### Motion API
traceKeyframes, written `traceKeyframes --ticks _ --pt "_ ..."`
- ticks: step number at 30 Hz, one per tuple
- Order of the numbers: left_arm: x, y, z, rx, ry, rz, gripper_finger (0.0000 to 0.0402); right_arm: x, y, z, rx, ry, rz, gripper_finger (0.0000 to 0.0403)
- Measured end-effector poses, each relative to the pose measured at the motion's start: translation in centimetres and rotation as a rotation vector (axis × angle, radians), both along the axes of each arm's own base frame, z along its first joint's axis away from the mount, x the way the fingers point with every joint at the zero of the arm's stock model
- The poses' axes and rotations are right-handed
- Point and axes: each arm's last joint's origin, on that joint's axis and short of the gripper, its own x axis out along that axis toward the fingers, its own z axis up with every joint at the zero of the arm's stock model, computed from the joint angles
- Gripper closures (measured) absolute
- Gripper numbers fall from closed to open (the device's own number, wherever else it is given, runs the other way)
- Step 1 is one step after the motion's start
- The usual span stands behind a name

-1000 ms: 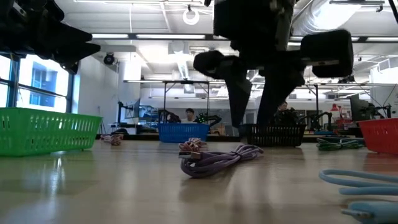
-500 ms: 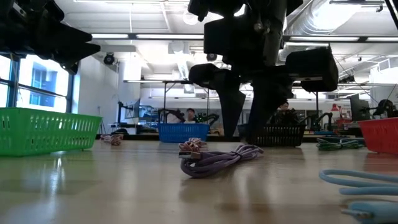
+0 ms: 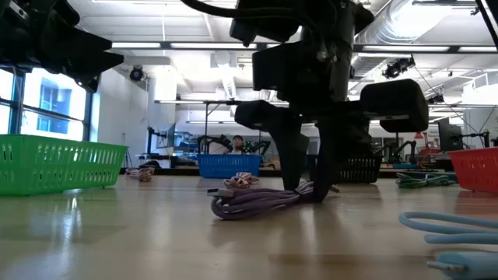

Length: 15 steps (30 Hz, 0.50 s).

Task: Pick & Place USB Port
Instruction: Put the right violet charger cable into the black bin

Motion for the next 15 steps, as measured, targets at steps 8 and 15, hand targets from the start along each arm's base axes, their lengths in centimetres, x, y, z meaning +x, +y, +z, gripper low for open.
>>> traceKeyframes --ticks 8,15 --pt "0.01 0.0 -0.17 0.004 0.018 -0.001 0.024 -0.03 -0.03 -0.04 0.006 0.009 -0.024 0.0325" --pt "0.01 0.0 -0.46 0.011 0.047 -0.001 0.024 -0.02 -0.43 -0.04 0.02 0.025 -0.068 0.0384"
